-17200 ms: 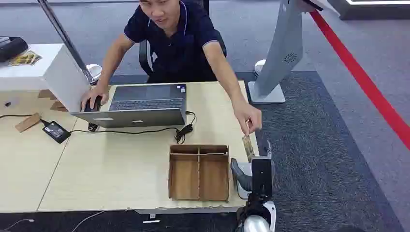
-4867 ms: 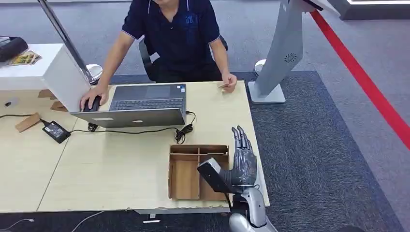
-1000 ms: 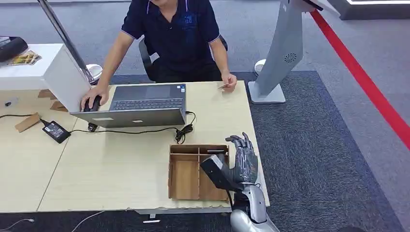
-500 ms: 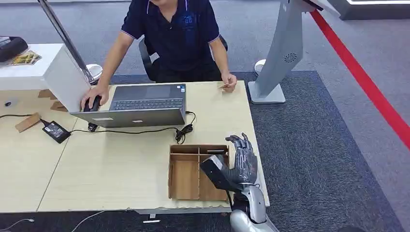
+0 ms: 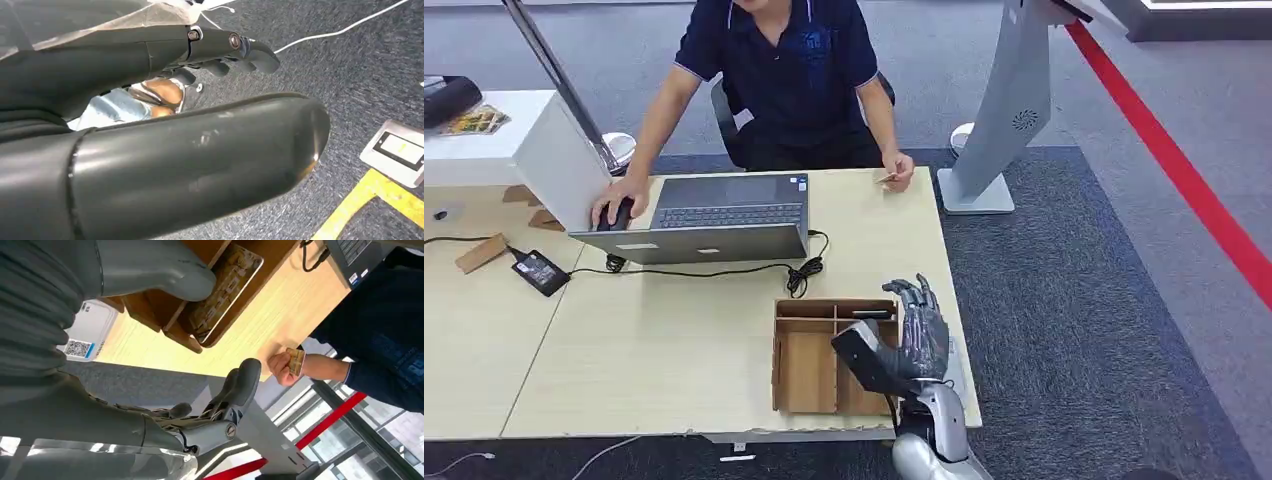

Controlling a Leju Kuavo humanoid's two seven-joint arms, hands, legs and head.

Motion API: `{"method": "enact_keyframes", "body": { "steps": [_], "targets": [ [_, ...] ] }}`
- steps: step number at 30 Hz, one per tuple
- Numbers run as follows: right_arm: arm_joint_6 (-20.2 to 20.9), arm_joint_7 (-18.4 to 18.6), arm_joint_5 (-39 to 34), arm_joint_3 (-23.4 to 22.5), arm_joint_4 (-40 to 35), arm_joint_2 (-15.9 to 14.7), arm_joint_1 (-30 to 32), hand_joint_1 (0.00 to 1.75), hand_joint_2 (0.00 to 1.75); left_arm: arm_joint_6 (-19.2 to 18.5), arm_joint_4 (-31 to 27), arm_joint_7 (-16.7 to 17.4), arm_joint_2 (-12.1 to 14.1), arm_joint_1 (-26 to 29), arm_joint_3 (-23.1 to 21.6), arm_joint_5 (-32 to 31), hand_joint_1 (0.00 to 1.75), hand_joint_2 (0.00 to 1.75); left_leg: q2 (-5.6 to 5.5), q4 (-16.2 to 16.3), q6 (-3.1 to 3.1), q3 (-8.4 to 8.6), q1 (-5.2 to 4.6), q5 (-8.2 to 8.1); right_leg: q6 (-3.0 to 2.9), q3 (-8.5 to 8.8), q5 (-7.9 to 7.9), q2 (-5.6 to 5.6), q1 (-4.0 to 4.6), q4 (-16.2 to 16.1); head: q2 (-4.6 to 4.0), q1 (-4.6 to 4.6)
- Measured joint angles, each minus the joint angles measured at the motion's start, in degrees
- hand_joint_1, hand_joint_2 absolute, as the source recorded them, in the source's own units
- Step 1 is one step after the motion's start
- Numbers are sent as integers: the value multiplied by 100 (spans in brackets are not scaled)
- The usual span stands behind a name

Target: Pass the card to the sensor for recognition and then transmit it.

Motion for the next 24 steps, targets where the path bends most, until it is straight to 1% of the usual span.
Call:
{"method": "enact_keyframes", "body": {
  "steps": [2, 5, 10, 13, 16, 22, 24],
  "targets": [
    [0, -15, -17, 0, 2, 15, -4, 65, 175, 0, 0, 0, 0, 0, 0, -4, 0, 0, 0, 0, 0, 0, 0, 0, 0, 0, 0, 0, 0, 0, 0, 0],
    [0, -37, -17, 0, 37, 44, -23, 68, 175, -11, 0, 0, 0, 0, 0, -13, 0, 0, 0, 0, 0, 0, 0, 0, 0, 0, 0, 0, 0, 0, 0, 0],
    [0, -48, -17, 0, 59, 70, -32, 63, 175, -17, 0, 0, 0, 0, 0, -15, 0, 0, 0, 0, 0, 0, 0, 0, 0, 0, 0, 0, 0, 0, 2, -2],
    [0, -50, -15, 0, 85, 76, -39, 68, 175, -17, 0, 0, 0, 0, 0, -15, 0, 0, 0, 0, 0, 0, 0, 0, 0, 0, 0, 0, 0, 0, 0, 0],
    [0, -48, -15, 0, 87, 85, -41, 65, 175, -18, 0, 0, 0, 0, 0, -15, 0, 0, 0, 0, 0, 0, 0, 0, 0, 0, 0, 0, 0, 0, 0, 0],
    [0, -48, -17, 0, 133, 85, -50, 70, 175, -17, 0, 0, 0, 0, 0, -15, 0, 0, 0, 0, 0, 0, 0, 0, 0, 0, 0, 0, 0, 0, 0, 0],
    [0, -33, -17, 0, 133, 85, -50, 77, 175, -15, 0, 0, 0, 0, 0, -13, 0, 0, 0, 0, 0, 0, 0, 0, 0, 0, 0, 0, 0, 0, 0, 0]
  ]
}}
